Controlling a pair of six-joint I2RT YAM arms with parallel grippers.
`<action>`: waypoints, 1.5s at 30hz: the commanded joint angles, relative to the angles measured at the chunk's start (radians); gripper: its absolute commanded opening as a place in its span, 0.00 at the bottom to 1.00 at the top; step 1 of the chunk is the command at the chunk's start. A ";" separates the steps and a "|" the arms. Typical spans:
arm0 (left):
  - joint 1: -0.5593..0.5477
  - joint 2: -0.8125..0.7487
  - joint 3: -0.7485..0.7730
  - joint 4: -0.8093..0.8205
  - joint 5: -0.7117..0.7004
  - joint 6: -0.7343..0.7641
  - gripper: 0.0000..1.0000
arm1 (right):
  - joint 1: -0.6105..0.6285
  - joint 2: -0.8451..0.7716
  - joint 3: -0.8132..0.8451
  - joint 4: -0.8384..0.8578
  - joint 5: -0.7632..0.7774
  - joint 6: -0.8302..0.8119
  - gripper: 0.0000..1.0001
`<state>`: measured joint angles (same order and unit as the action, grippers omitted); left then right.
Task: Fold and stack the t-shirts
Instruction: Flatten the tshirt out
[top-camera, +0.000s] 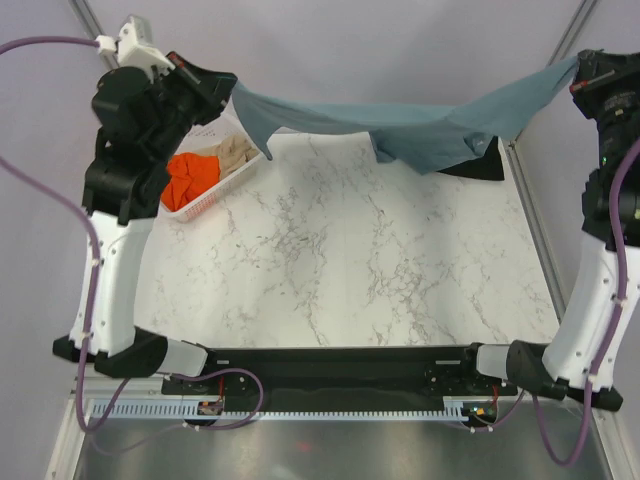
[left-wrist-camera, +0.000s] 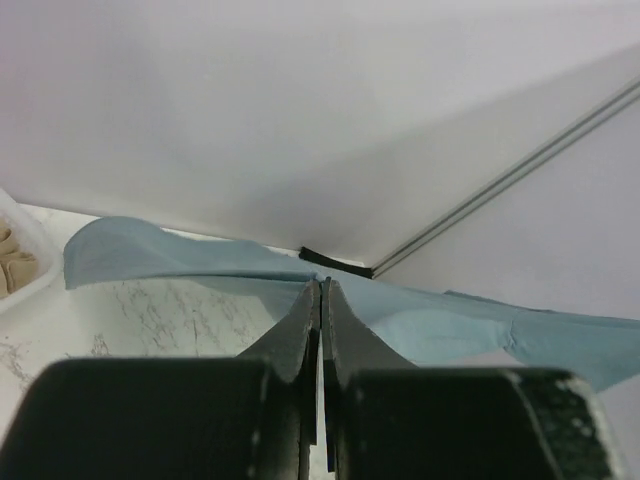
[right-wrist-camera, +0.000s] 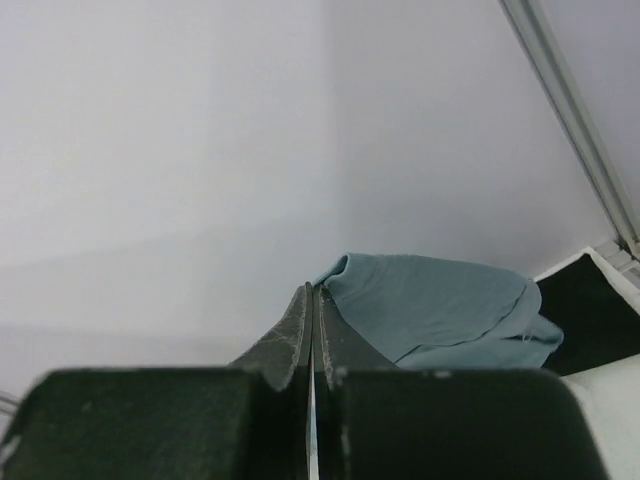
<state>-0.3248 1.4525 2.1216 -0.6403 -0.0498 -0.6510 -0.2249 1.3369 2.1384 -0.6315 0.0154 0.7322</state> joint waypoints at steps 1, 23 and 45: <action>0.004 -0.139 -0.086 0.050 0.021 0.030 0.02 | -0.004 -0.112 -0.008 -0.045 0.069 -0.017 0.00; 0.004 -0.603 -0.263 0.024 0.140 -0.044 0.02 | 0.214 -0.475 0.264 -0.295 0.460 0.041 0.00; 0.087 0.085 -0.416 0.128 -0.234 0.145 0.02 | 0.297 0.165 -0.414 0.456 0.098 -0.257 0.00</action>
<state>-0.2909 1.4666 1.7069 -0.5728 -0.2020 -0.5594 0.0685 1.4776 1.7836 -0.4149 0.2119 0.5255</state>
